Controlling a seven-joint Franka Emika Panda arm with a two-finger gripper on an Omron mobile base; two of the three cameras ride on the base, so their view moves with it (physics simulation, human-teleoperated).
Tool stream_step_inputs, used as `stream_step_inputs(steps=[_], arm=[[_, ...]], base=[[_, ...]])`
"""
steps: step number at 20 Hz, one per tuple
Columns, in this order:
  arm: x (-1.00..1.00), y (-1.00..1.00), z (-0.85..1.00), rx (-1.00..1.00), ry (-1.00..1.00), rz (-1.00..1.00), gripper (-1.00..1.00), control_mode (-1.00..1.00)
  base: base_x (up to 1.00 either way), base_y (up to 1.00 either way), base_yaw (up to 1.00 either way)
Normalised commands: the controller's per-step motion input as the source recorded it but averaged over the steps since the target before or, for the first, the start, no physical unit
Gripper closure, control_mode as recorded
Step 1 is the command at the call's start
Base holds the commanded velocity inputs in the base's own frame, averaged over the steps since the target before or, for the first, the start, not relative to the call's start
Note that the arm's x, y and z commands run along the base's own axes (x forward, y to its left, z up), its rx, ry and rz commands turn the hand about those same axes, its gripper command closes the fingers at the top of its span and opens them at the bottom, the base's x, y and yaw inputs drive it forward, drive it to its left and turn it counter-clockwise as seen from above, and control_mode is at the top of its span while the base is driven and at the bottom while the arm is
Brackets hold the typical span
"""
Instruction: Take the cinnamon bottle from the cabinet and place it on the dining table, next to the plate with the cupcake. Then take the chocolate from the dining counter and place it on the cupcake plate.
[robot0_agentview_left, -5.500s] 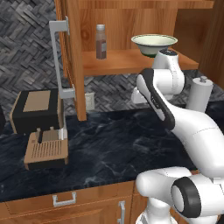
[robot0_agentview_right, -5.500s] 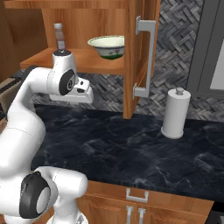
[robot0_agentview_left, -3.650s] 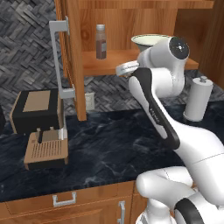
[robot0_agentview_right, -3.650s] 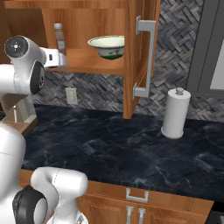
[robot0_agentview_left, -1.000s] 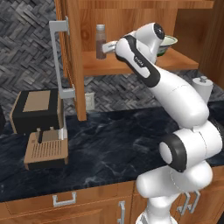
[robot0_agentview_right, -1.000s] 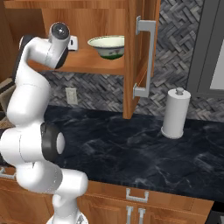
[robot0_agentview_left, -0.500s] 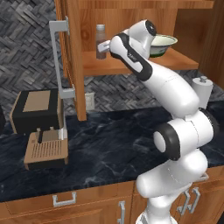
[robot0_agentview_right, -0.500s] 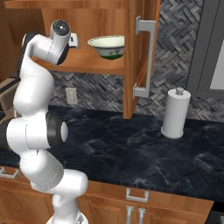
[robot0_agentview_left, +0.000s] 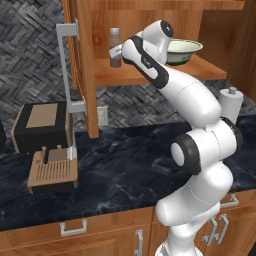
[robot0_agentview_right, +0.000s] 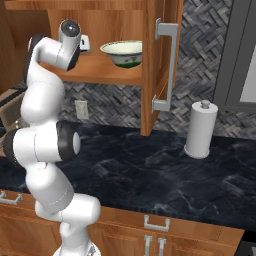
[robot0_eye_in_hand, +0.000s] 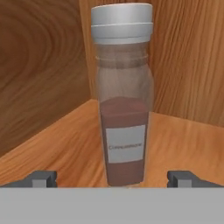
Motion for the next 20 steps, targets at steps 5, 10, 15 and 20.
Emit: stream_step_inputs(steps=[5,10,15,20], arm=[[0.21,0.07,0.0,0.0,0.0,0.0,-1.0,-1.0],[0.13,0.11,-0.02,0.0,0.0,0.0,-1.0,-1.0],[0.12,0.04,0.0,0.0,0.0,0.0,-1.0,-1.0],[0.1,0.01,-0.01,0.0,0.0,0.0,-1.0,-1.0]], base=[[0.0,0.0,0.0],[0.0,0.0,0.0],[0.0,0.0,0.0],[0.0,0.0,0.0]])
